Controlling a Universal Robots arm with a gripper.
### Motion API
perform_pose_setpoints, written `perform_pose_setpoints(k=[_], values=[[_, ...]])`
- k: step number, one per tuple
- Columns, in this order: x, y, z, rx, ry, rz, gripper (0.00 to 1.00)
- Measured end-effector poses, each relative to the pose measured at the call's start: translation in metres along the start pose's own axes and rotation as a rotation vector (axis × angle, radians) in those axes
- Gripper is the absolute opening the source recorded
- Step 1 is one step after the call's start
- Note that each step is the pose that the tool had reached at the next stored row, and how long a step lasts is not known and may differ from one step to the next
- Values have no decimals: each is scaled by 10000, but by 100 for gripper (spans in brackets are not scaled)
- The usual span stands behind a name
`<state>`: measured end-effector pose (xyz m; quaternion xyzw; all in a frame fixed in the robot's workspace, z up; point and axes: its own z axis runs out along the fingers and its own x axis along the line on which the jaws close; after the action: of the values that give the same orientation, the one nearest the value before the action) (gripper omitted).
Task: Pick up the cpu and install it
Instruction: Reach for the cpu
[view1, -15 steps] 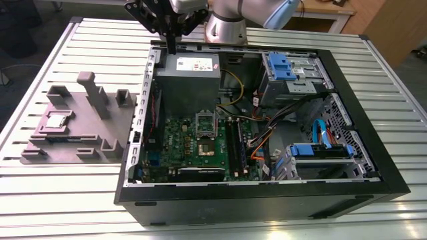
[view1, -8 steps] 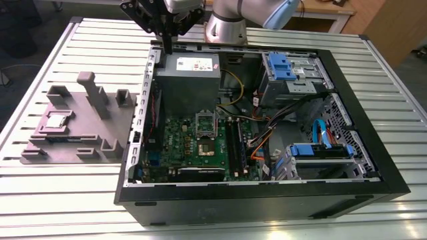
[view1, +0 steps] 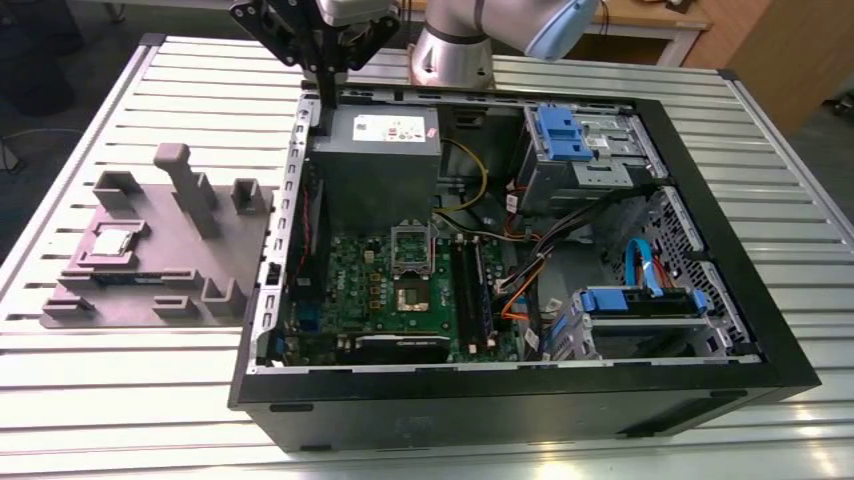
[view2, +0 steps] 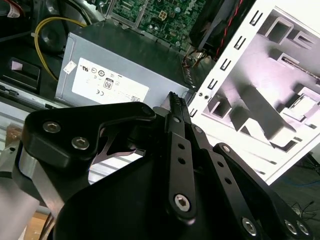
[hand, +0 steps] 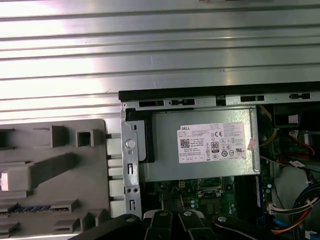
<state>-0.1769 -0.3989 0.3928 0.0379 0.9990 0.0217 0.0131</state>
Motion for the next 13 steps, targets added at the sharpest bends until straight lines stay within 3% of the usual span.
perform_pose_setpoints(k=[13], values=[[92, -7, 1, 0, 0, 0, 10]])
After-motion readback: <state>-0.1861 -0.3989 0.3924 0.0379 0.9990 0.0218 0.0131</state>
